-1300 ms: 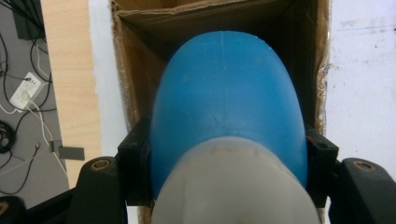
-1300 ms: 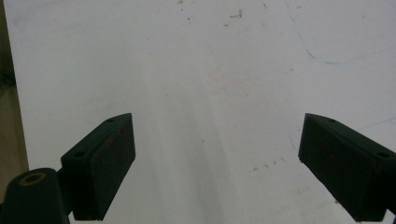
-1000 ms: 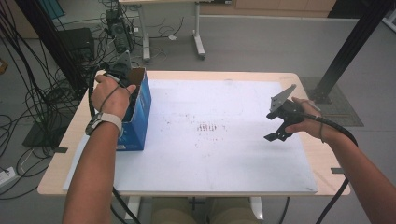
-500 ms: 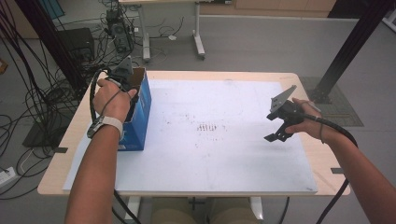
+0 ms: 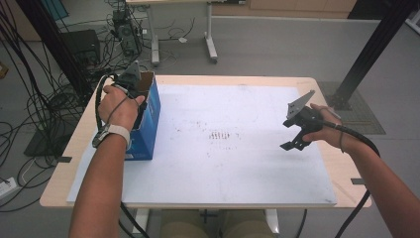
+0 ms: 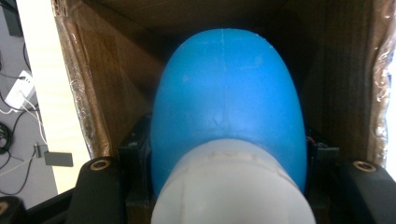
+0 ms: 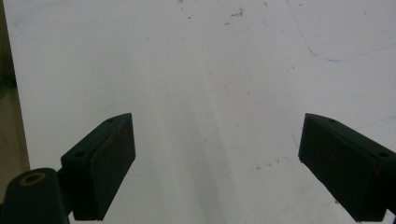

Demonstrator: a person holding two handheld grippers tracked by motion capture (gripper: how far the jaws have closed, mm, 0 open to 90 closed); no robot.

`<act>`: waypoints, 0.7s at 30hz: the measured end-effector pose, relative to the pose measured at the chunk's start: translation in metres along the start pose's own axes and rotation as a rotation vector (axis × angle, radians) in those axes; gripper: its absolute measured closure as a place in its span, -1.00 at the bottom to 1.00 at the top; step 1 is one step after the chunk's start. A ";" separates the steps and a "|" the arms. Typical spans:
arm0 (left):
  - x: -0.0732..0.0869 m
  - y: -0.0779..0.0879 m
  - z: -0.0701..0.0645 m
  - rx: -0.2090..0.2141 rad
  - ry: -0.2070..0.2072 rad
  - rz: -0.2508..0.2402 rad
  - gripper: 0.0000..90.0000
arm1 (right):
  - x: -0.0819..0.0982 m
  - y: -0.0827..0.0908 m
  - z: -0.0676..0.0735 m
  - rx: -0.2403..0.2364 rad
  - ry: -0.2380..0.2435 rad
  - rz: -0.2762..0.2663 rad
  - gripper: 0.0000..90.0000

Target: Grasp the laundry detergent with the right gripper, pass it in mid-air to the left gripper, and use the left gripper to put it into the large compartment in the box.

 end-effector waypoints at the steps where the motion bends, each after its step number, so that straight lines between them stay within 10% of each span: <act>1: 0.000 0.000 0.000 0.001 -0.001 0.003 -0.18 | 0.000 0.000 0.000 0.000 0.000 0.001 -0.76; 21: 0.000 0.000 0.000 0.002 -0.007 0.006 -0.18 | 0.000 -0.001 0.001 0.000 0.001 0.004 -0.76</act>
Point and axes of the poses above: each handheld gripper's, and its own axes: y roughly backward along the jaws, x roughly out of its underside, z roughly to its left, the point moved 8 cm from there along -y, roughly forward along the jaws, and after that the axes turned 5 degrees about z, right-handed, at the moved point
